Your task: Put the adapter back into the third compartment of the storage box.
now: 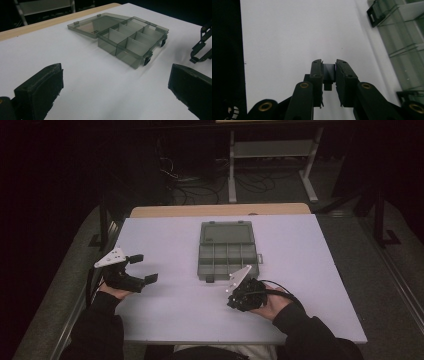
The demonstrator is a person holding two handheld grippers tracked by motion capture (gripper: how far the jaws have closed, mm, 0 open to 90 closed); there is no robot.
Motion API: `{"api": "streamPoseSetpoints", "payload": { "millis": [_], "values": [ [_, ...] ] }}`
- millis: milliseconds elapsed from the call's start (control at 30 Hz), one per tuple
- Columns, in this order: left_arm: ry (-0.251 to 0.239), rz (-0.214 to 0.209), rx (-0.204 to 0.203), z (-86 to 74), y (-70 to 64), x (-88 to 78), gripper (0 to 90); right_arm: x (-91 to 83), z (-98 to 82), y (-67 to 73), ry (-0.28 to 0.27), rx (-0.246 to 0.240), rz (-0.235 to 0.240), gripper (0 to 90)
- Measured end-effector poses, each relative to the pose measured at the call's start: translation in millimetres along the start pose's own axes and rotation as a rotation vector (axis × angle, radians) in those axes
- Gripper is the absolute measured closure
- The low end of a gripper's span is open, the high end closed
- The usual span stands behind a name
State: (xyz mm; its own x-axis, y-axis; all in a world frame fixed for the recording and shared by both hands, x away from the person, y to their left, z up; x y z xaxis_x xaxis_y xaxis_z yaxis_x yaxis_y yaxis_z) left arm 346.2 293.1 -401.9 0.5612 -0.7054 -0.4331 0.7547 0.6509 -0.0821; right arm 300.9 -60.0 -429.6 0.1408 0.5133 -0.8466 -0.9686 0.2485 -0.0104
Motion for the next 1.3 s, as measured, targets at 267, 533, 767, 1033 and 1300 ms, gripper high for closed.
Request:
{"api": "streamPoseSetpoints", "payload": {
  "millis": [267,533,767,1033,1300],
  "values": [
    [-0.005,0.004,-0.006,0.1,0.0,-1.2,0.0,-11.3,4.8,-11.2,-0.016,0.013,-0.017,74.7],
    [-0.004,0.0,-0.006,0.0,-0.4,-0.5,0.0,-19.8,9.8,-20.3,-0.038,0.032,-0.024,74.7],
    [-0.004,-0.001,-0.006,0.0,0.0,-0.4,0.0,-21.1,14.5,-24.6,-0.036,0.034,-0.027,74.7],
    [-0.001,-0.004,-0.005,-0.2,-0.1,0.4,0.0,-24.8,18.1,-27.2,-0.019,0.029,-0.035,74.7],
    [-0.004,-0.006,-0.006,-0.1,0.1,0.6,0.0,-30.3,25.5,-34.3,-0.024,0.027,-0.041,74.7]
  ]
}}
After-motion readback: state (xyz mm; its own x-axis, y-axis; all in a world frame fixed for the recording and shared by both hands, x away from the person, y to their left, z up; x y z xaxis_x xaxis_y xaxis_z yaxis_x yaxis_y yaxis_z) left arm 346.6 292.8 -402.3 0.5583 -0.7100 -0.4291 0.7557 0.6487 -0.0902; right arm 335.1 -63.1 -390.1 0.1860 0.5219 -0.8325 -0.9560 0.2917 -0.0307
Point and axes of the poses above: each handheld gripper's, and its own axes: x roughly forward along the jaws, z roughly out of its top, y roughly to its left, the point moved 3 cm from there along x, roughly forward along the jaws, and after that the axes turned 2 degrees about z, right-handed, at the moved point
